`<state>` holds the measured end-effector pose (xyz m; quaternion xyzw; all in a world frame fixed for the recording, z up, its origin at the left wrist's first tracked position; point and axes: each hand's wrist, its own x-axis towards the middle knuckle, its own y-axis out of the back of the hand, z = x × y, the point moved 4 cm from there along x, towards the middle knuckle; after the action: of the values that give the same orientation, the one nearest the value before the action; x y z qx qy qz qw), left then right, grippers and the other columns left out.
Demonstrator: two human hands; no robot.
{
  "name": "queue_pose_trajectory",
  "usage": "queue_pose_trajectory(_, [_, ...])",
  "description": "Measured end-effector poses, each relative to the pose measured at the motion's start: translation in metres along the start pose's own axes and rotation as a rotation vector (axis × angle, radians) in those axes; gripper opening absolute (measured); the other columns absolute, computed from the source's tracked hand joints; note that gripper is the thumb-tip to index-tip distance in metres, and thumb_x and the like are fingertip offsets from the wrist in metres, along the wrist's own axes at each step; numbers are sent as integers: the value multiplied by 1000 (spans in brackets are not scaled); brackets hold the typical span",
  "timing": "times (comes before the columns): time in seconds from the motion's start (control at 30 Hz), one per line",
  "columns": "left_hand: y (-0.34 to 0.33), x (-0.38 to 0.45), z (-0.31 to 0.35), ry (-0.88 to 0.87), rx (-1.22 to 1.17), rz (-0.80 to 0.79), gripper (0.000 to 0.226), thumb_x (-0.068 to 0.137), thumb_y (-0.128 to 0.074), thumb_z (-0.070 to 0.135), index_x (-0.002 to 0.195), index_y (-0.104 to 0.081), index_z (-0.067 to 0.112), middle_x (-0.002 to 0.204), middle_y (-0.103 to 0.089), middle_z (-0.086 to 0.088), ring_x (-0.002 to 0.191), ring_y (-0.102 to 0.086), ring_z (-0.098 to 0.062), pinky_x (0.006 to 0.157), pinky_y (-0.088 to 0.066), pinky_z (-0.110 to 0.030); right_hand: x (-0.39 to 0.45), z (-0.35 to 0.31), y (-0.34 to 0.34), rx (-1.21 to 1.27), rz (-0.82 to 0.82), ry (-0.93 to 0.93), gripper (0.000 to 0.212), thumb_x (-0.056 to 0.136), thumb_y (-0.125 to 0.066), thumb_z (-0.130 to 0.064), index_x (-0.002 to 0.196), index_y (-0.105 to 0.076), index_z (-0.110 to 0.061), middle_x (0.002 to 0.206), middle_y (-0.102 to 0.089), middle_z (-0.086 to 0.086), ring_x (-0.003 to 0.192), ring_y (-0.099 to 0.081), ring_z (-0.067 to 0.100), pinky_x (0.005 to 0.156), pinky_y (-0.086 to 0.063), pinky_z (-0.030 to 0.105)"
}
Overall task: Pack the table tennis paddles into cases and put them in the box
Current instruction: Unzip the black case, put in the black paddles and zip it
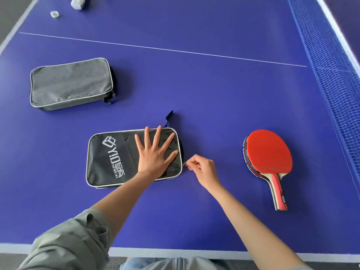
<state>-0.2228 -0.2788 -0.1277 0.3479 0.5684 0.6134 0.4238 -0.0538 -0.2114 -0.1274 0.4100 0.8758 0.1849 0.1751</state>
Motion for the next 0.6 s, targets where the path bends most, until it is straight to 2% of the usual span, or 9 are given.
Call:
queue_pose_trajectory(0.17, [3,-1,0,-6,-1,11,61,88,-19,67,144,-22,44,157,-17,-2,143,-4,-40,109,3,-64,40,-9,2,17,55,-13,16,87,-61,-6,72,-62,0,65,-65,6,58,-53,7,60,-44,20])
queue_pose_trajectory(0.27, [3,-2,0,-13,4,14,61,88,-20,67,144,-21,44,157,-18,-2,143,-5,-40,109,2,-64,65,-18,1,5,68,-1,17,88,-60,-6,72,-61,0,63,-61,-3,57,-54,3,58,-41,10])
queue_pose_trajectory(0.47, [5,-3,0,-14,4,12,61,89,-19,67,146,-14,45,158,-13,-1,144,0,-39,110,5,-63,107,-28,-9,-26,37,19,15,88,-60,-5,76,-63,2,72,-68,8,62,-58,18,59,-44,14])
queue_pose_trajectory(0.6, [3,-3,-1,-12,-7,-2,61,89,-20,66,145,-13,44,158,-12,-1,144,0,-38,110,5,-63,117,-36,-20,-75,48,-7,12,88,-62,-11,80,-68,-4,80,-72,7,64,-60,11,58,-42,8])
